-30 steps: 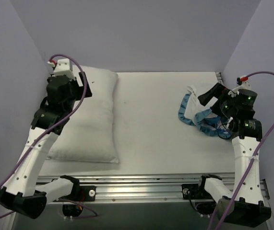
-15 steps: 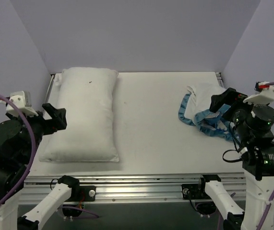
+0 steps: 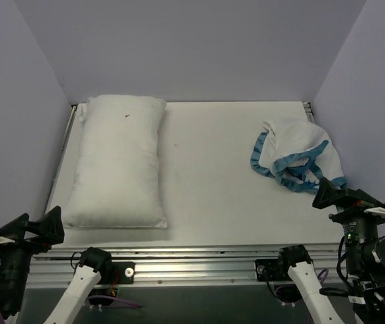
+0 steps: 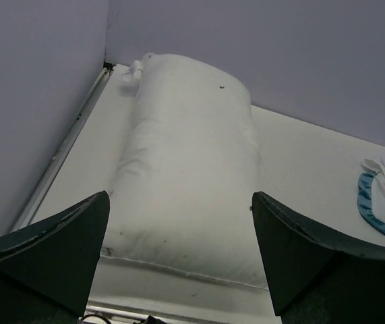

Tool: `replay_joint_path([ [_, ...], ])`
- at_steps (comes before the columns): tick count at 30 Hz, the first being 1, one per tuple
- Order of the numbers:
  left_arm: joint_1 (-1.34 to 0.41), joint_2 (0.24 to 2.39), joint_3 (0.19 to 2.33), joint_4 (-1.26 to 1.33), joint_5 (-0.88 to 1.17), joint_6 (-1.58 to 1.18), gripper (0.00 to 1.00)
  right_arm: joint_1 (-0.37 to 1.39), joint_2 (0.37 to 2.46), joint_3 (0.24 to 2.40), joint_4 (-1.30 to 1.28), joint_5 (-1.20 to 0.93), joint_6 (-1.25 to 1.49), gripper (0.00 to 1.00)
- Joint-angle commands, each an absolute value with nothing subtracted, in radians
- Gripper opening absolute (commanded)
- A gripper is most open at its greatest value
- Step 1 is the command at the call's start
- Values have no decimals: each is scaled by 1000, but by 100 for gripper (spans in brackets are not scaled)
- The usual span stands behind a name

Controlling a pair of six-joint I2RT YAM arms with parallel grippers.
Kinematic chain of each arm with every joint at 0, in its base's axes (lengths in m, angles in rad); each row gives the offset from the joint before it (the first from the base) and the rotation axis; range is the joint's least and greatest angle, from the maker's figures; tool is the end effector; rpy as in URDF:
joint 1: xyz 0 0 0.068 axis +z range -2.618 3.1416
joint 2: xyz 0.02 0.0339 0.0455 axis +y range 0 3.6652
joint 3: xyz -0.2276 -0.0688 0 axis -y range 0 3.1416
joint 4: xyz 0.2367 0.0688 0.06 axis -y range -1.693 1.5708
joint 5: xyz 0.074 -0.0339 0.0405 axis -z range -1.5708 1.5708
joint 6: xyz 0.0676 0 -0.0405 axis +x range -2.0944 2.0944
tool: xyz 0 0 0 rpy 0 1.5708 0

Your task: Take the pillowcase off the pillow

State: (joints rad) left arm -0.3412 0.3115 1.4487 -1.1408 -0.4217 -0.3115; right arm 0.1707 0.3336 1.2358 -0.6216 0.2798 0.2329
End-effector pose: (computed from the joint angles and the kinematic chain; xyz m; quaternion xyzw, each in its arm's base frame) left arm -0.0058 0.0314 0.4228 -0.1374 0.6948 -0.0808 0.7013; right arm 0.0407 -0.0119 0.4494 0.1299 0.5917 0.0764 0.7920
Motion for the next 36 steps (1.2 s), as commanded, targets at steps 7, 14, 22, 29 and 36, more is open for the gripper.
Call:
replay_joint_path([
  [7,-336,138,1305,-1201,-512,-334,94,196,229,1172,-601,377,207,100],
  [14,-337,161,1301,-1203,-528,-342,94,196,210,1169,-611,403,207,100],
  [22,-336,178,1295,-1200,-525,-347,94,196,222,1158,-609,403,199,99],
  [29,-337,193,1290,-1200,-520,-356,94,196,232,1154,-606,403,195,99],
  [36,-337,206,1282,-1197,-503,-360,94,196,230,1149,-604,405,192,99],
])
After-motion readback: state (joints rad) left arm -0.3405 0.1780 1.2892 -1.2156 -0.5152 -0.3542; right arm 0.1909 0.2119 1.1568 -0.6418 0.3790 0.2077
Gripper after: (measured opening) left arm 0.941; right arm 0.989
